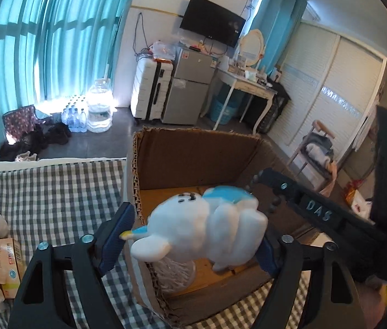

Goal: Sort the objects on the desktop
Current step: 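Carry the plush toy and bead string into the cardboard box and release, then move both tools back over the items on the bed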

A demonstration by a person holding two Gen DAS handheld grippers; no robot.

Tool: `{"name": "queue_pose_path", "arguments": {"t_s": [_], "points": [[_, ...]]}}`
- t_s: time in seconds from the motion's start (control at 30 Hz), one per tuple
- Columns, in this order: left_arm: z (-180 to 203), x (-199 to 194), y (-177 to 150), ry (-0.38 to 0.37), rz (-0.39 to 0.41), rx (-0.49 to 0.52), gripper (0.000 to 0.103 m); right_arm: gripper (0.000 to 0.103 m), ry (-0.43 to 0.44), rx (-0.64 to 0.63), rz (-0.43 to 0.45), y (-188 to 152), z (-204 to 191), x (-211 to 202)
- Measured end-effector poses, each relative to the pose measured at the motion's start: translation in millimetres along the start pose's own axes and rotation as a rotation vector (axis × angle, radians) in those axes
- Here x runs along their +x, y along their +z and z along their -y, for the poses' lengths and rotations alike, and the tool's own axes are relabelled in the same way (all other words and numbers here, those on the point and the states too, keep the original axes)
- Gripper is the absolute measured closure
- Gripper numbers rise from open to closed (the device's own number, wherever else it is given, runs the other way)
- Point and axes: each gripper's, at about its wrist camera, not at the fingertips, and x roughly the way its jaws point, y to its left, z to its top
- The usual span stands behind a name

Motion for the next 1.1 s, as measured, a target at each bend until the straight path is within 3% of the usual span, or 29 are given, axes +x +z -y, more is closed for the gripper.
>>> {"name": "queue_pose_path", "arguments": {"t_s": [0.03, 0.1, 0.17, 0.2, 0.3, 0.37, 0.5, 0.73, 0.9, 1.1], "points": [[0.3, 1.7, 0.1, 0.020, -0.008, 0.001, 0.006, 0.088, -0.018, 0.010, 0.005, 0.2, 2.4, 0.0], [-1.3, 1.1, 0.4, 0.032, -0.001, -0.021, 0.002, 0.072, -0.039, 0.037, 0.011, -0.1, 4.8, -1.2], [-9.3, -2.2, 1.8, 0.016, -0.003, -0.039, 0.001, 0.039, -0.074, 0.065, 0.024, 1.6, 8.8, -2.8], [-12.9, -3.6, 4.4, 0.026, -0.012, -0.053, 0.001, 0.036, -0.085, 0.074, 0.033, 2.4, 10.4, -4.1], [-28.3, -13.5, 7.8, 0.043, -0.019, -0.092, 0.001, 0.036, -0.053, 0.102, 0.036, 2.7, 7.4, -5.3], [-41.3, -30.6, 7.0, 0.059, -0.005, -0.118, 0.001, 0.036, 0.018, 0.136, 0.028, 2.2, 7.1, -6.3], [-74.0, -83.5, 9.0, 0.179, 0.031, -0.133, 0.001, 0.036, 0.123, 0.137, 0.025, 1.1, -8.6, -12.7], [-136.5, -197.6, 8.3, 0.403, 0.134, -0.147, 0.000, 0.036, 0.305, -0.008, 0.083, -8.8, -84.1, -41.7], [-175.1, -247.4, -19.0, 0.531, 0.154, -0.161, 0.000, 0.036, 0.440, -0.090, 0.086, -30.6, -133.3, -62.9], [-222.8, -253.9, -82.5, 0.585, 0.105, -0.219, 0.000, 0.036, 0.502, -0.202, 0.074, -70.1, -183.2, -64.8]]}}
